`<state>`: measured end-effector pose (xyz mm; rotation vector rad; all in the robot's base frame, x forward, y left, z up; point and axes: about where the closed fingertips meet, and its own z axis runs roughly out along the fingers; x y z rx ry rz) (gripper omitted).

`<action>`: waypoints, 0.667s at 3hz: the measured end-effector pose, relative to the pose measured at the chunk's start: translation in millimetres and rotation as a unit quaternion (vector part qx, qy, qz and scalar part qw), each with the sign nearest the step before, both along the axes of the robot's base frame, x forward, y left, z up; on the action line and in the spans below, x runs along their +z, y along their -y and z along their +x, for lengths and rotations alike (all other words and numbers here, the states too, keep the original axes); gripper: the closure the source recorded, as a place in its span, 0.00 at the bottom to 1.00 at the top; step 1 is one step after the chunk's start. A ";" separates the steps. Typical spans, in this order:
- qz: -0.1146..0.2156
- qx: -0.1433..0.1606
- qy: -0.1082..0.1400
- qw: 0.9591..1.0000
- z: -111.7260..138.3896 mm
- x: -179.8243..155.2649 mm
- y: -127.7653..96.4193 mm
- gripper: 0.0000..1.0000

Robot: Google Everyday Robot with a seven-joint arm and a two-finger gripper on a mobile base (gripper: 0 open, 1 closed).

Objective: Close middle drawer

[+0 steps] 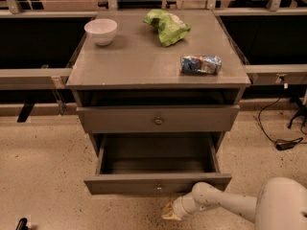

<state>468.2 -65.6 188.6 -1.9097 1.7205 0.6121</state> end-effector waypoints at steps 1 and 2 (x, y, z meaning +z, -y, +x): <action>-0.013 -0.023 -0.040 0.999 10.3 0.7 2.2 1.00; -0.012 -0.027 -0.060 0.998 37.4 3.0 -6.9 1.00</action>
Offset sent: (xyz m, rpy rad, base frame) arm 0.0945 0.0089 0.0117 -0.0295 0.1386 -0.0807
